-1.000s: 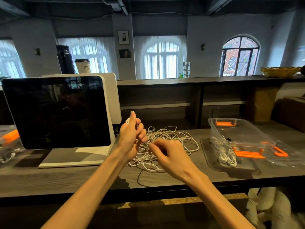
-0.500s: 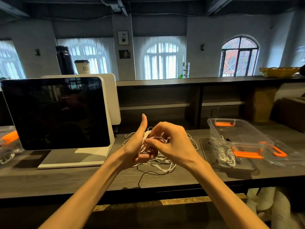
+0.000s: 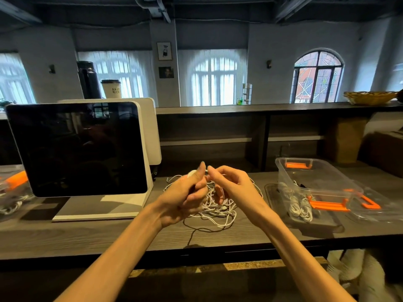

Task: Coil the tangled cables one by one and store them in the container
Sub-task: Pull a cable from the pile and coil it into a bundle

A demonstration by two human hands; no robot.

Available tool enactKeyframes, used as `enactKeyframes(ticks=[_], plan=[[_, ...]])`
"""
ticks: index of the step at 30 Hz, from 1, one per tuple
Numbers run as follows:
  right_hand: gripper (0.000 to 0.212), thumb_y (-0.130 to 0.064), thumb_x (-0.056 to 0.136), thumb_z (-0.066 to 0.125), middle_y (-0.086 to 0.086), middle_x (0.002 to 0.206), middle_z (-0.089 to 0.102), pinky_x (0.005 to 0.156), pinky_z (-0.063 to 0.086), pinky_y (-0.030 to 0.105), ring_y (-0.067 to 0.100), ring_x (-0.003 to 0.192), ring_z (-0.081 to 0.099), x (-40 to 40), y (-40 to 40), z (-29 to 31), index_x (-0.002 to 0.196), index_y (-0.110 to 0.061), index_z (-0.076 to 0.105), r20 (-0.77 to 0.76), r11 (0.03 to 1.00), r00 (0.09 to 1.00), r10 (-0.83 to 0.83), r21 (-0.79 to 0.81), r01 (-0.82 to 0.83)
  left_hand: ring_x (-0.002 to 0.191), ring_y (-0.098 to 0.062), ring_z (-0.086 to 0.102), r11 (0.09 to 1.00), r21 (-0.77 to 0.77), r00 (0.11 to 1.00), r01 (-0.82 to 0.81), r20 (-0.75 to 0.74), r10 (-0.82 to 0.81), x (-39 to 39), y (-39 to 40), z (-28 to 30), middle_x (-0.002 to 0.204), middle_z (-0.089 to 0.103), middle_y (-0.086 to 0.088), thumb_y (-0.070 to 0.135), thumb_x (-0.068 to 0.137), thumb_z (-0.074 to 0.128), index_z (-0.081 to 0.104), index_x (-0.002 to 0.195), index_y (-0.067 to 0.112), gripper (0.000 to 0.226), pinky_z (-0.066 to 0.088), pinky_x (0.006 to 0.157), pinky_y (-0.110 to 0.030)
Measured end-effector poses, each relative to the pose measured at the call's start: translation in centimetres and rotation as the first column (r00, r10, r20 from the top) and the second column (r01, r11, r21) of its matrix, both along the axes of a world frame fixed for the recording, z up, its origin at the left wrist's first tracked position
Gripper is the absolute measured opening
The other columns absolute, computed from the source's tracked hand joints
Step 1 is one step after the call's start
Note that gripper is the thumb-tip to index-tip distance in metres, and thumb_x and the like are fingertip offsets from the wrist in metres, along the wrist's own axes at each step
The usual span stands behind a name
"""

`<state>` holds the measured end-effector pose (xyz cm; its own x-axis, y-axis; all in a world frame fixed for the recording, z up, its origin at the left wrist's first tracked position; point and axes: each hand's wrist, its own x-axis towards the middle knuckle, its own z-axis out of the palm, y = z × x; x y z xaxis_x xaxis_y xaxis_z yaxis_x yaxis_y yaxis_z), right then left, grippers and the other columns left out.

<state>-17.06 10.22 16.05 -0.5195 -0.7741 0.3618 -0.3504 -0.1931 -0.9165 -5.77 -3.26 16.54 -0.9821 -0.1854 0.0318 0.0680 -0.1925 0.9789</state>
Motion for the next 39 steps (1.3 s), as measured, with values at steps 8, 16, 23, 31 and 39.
enactKeyframes(ticks=[8, 16, 23, 31, 39], plan=[[0.013, -0.023, 0.1, 0.065, 0.002, 0.079, 0.074, 0.064, 0.057, 0.024, 0.015, 0.07, 0.072, 1.5, 0.1, -0.9, 0.101, -0.01, 0.068, -0.15, 0.994, 0.987, -0.059, -0.105, 0.044, 0.042, -0.011, 0.039, 0.934, 0.064, 0.936, -0.351, -0.008, 0.352, -1.0, 0.0, -0.3, 0.059, 0.047, -0.004, 0.051, 0.101, 0.046, 0.05, 0.076, 0.012, 0.046, 0.028, 0.041, -0.017], [0.01, -0.017, 0.098, 0.067, -0.014, 0.08, 0.069, 0.062, 0.053, 0.016, 0.003, 0.071, 0.068, 2.6, -1.6, -1.9, 0.088, -0.015, 0.07, -0.4, 0.964, 0.877, -0.266, -0.118, 0.239, 0.101, -0.03, 0.074, 0.908, 0.171, 0.912, -0.382, -0.092, 0.4, -1.4, 0.9, 0.1, 0.107, 0.075, -0.019, 0.044, 0.106, 0.038, 0.06, 0.113, 0.005, 0.046, 0.06, 0.084, -0.039], [0.008, -0.018, 0.1, 0.064, 0.001, 0.09, 0.073, 0.065, 0.059, 0.029, 0.012, 0.067, 0.068, 3.2, -2.2, -2.9, 0.094, -0.017, 0.068, -0.441, 0.969, 0.864, -0.245, -0.146, 0.2, 0.099, -0.038, 0.068, 0.882, 0.112, 0.877, -0.457, -0.105, 0.468, -1.6, 0.6, 0.2, 0.091, 0.068, -0.026, 0.042, 0.104, 0.047, 0.057, 0.087, 0.011, 0.037, 0.057, 0.093, -0.044], [0.033, -0.038, 0.103, 0.056, -0.001, 0.075, 0.068, 0.07, 0.052, 0.027, 0.011, 0.07, 0.063, 1.4, -0.1, -4.8, 0.085, -0.014, 0.07, -0.127, 0.999, 0.991, -0.045, -0.009, 0.044, 0.04, -0.004, 0.037, 0.764, 0.414, 0.794, -0.494, -0.143, 0.591, -0.8, -2.8, 1.7, 0.052, 0.036, 0.005, 0.039, 0.108, 0.041, 0.046, 0.075, 0.016, 0.04, 0.029, 0.034, -0.015], [0.026, -0.046, 0.1, 0.057, -0.014, 0.081, 0.075, 0.075, 0.054, 0.027, 0.005, 0.078, 0.069, 1.2, -0.5, -2.1, 0.094, -0.033, 0.079, -0.571, 0.989, 0.817, -0.081, 0.057, 0.137, 0.063, -0.019, 0.069, 0.862, -0.1, 0.868, -0.497, -0.083, 0.49, -0.9, -1.8, 0.4, 0.069, 0.057, -0.011, 0.045, 0.106, 0.041, 0.052, 0.08, 0.011, 0.044, 0.064, 0.068, -0.033]])
